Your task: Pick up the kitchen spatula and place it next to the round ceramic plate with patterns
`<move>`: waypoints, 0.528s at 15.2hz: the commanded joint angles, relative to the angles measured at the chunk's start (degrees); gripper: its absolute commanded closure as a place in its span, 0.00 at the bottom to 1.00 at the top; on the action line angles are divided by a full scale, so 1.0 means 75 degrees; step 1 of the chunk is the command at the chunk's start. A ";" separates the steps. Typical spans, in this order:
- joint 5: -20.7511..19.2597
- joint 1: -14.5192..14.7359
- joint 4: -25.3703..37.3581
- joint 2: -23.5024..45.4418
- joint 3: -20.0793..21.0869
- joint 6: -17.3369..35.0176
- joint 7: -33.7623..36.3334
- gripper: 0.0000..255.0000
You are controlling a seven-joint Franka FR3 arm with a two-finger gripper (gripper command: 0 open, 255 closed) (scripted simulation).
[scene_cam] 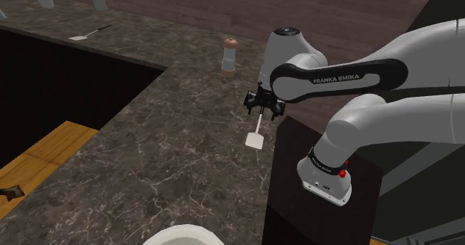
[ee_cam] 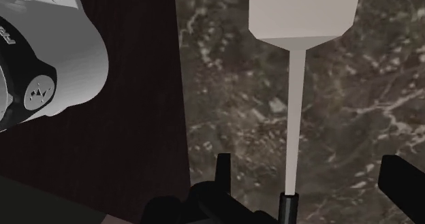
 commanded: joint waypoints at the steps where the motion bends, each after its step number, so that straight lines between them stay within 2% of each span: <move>1: 0.0081 0.0009 -0.0139 0.0164 0.0086 0.0303 -0.0007 0.00; 8: 0.0103 0.0009 -0.0173 0.0222 0.0112 0.0393 -0.0009 0.00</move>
